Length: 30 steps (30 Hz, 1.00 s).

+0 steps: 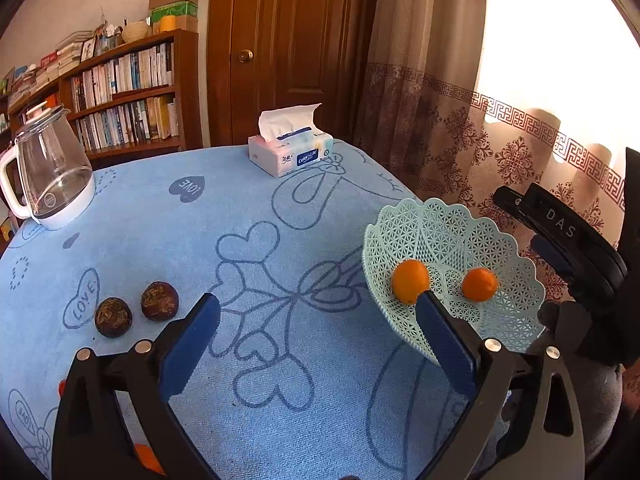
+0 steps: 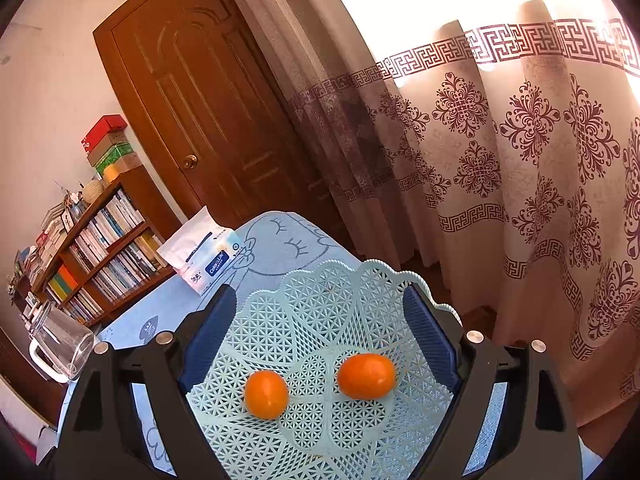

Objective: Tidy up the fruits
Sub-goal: 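Withdraw both open tools from the basket back toward the fruits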

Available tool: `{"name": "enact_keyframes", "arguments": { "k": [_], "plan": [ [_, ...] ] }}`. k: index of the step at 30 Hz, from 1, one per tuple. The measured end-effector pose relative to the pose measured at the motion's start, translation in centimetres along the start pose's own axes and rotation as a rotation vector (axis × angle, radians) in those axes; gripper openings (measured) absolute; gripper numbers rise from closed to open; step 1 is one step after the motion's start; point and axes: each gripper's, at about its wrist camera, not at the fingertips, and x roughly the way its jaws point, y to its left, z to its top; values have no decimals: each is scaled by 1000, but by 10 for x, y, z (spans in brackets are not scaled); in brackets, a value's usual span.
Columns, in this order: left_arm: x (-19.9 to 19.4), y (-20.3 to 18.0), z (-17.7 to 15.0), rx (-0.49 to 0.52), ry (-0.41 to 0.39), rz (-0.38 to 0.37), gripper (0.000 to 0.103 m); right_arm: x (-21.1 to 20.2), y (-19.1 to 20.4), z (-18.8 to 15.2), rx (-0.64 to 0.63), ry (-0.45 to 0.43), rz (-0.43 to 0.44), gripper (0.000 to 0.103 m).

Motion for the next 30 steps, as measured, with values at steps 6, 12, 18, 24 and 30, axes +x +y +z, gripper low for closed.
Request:
{"name": "enact_keyframes", "arguments": {
  "k": [6,12,18,24,30],
  "plan": [
    [-10,16,3,-16,-23,43,97,-2,5,-1,-12,-3,13,88],
    [-23,41,6,-48,-51,87,97,-5,8,-2,-16,-8,20,88],
    [-41,67,9,-83,-81,131,97,-10,14,-2,-25,-12,43,88],
    [-60,92,8,-106,-104,172,97,-17,24,-2,-41,-16,78,92],
    [-76,119,0,-144,-103,221,97,-25,36,-4,-65,-14,120,92]
  ]
}}
